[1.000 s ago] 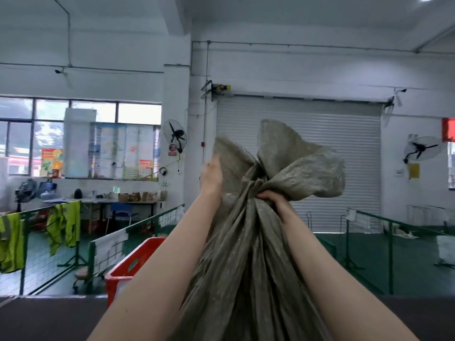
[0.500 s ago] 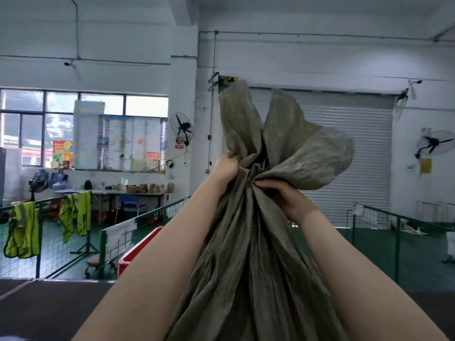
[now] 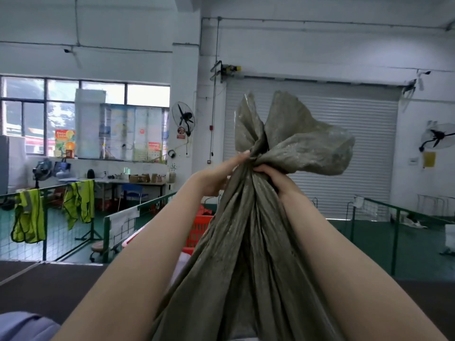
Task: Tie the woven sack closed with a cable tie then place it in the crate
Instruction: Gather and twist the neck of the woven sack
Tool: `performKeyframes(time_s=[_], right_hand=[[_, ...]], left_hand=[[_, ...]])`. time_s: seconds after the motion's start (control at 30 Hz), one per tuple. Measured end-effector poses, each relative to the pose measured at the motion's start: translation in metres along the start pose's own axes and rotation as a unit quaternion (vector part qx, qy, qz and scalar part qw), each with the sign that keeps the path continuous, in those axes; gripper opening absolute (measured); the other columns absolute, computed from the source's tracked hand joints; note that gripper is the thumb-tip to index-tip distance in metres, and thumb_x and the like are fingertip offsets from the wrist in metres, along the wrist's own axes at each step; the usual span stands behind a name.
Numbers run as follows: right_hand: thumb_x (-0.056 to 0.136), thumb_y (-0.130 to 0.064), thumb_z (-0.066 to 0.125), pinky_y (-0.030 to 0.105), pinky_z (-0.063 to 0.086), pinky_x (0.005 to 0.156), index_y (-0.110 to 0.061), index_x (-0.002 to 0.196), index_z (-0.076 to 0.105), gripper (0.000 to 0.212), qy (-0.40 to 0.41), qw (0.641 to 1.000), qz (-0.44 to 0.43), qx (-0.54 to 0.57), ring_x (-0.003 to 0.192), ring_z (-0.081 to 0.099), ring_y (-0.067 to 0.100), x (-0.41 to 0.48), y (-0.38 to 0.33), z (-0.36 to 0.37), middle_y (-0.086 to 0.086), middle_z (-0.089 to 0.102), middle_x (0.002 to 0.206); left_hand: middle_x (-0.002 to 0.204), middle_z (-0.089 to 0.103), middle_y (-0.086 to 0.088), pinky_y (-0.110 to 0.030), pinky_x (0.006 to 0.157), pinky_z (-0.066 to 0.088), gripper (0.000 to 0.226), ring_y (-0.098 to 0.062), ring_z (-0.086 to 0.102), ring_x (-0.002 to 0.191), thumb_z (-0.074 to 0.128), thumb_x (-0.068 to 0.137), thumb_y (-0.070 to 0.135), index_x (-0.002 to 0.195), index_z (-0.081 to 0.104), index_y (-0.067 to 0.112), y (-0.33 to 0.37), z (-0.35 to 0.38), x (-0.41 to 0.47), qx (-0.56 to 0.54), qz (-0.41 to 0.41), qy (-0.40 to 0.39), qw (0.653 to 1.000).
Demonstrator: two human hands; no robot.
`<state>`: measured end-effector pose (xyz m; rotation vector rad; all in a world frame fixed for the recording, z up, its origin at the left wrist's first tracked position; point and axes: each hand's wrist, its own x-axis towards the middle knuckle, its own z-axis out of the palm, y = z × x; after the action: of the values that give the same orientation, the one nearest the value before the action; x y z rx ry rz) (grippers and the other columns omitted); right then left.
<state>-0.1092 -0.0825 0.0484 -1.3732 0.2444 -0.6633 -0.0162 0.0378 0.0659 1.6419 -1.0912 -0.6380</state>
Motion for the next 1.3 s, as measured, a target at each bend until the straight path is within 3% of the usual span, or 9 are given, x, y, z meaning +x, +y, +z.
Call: performKeyframes(time_s=[0.13,0.37,0.5,0.57,0.73,0.87,0.97,1.2,1.3], right_hand=[[0.076,-0.013,0.065,0.031,0.053,0.075,-0.007,0.096,0.067,0.022,-0.006,0.997,-0.031,-0.074,0.076,0.063,0.021,-0.004,-0.007,0.01,0.011,0.067,0.085],[0.083,-0.015,0.061,0.02,0.048,0.056,-0.014,0.069,0.06,0.014,-0.031,0.981,-0.023,-0.19,0.066,0.056,0.012,-0.011,-0.025,0.029,-0.004,0.065,0.05],[0.077,-0.05,0.062,0.044,0.034,0.096,-0.029,0.119,0.056,0.048,-0.049,0.927,0.055,-0.367,0.119,0.047,0.019,-0.025,-0.03,0.009,-0.002,0.056,0.123],[0.08,-0.052,0.057,0.059,0.022,0.108,-0.037,0.122,0.052,0.044,-0.104,0.933,0.077,-0.336,0.134,0.034,0.02,-0.03,-0.028,-0.006,0.001,0.046,0.137],[0.093,-0.034,0.046,0.026,0.054,0.079,-0.024,0.093,0.062,0.019,-0.176,0.94,0.096,-0.275,0.082,0.065,0.005,-0.043,0.005,-0.03,-0.003,0.069,0.093],[0.086,-0.031,0.059,0.03,0.053,0.086,-0.013,0.092,0.07,0.022,-0.174,0.96,0.104,-0.195,0.08,0.07,0.016,-0.051,0.034,-0.017,0.004,0.074,0.088],[0.078,-0.02,0.071,0.03,0.057,0.076,-0.003,0.103,0.067,0.031,-0.099,0.983,0.078,-0.132,0.076,0.07,0.021,-0.048,0.05,0.001,0.011,0.073,0.09],[0.064,-0.008,0.077,0.043,0.056,0.085,0.003,0.116,0.061,0.055,0.022,0.993,0.083,-0.084,0.093,0.069,0.033,-0.031,0.067,0.016,0.021,0.07,0.108],[0.072,-0.008,0.07,0.033,0.057,0.069,0.003,0.118,0.06,0.049,0.011,0.991,0.106,-0.087,0.08,0.068,0.031,-0.029,0.068,0.015,0.018,0.069,0.103]], left_hand=[[0.124,0.063,-0.003,-0.035,0.106,0.043,0.09,-0.015,0.062,0.111,0.075,0.038,0.07,0.11,0.06,0.019,-0.023,0.007,-0.007,0.062,-0.04,-0.094,0.993],[0.112,0.066,-0.011,-0.034,0.09,0.054,0.042,-0.023,0.064,0.099,0.071,0.078,0.018,0.116,0.061,0.005,-0.028,0.042,0.002,-0.132,0.132,0.078,0.979],[0.112,0.066,-0.018,-0.036,0.084,0.054,0.042,-0.028,0.065,0.097,0.074,0.072,0.014,0.111,0.063,0.003,-0.031,0.044,0.007,-0.145,0.109,0.188,0.965],[0.108,0.067,-0.015,-0.033,0.077,0.054,0.042,-0.025,0.065,0.092,0.075,0.072,0.016,0.11,0.063,0.003,-0.03,0.042,0.007,-0.146,0.089,0.195,0.966],[0.107,0.066,-0.011,-0.023,0.062,0.051,0.044,-0.018,0.063,0.084,0.074,0.074,0.018,0.114,0.062,0.005,-0.027,0.042,0.009,-0.128,0.077,0.191,0.97],[0.103,0.062,-0.005,-0.016,0.059,0.047,0.045,-0.016,0.058,0.09,0.074,0.075,0.015,0.117,0.06,0.005,-0.024,0.05,0.009,-0.081,0.092,0.215,0.969],[0.107,0.063,-0.007,-0.024,0.078,0.048,0.048,-0.019,0.06,0.1,0.076,0.072,0.018,0.116,0.06,0.006,-0.027,0.047,0.012,-0.028,0.093,0.248,0.964],[0.122,0.064,-0.003,-0.029,0.098,0.045,0.056,-0.017,0.059,0.114,0.067,0.077,0.044,0.122,0.058,0.011,-0.039,0.015,-0.014,0.092,0.031,0.055,0.994],[0.12,0.058,0.007,-0.029,0.103,0.039,0.061,-0.01,0.055,0.112,0.063,0.076,0.054,0.122,0.047,0.016,-0.058,0.0,-0.039,0.146,-0.051,-0.029,0.988]])
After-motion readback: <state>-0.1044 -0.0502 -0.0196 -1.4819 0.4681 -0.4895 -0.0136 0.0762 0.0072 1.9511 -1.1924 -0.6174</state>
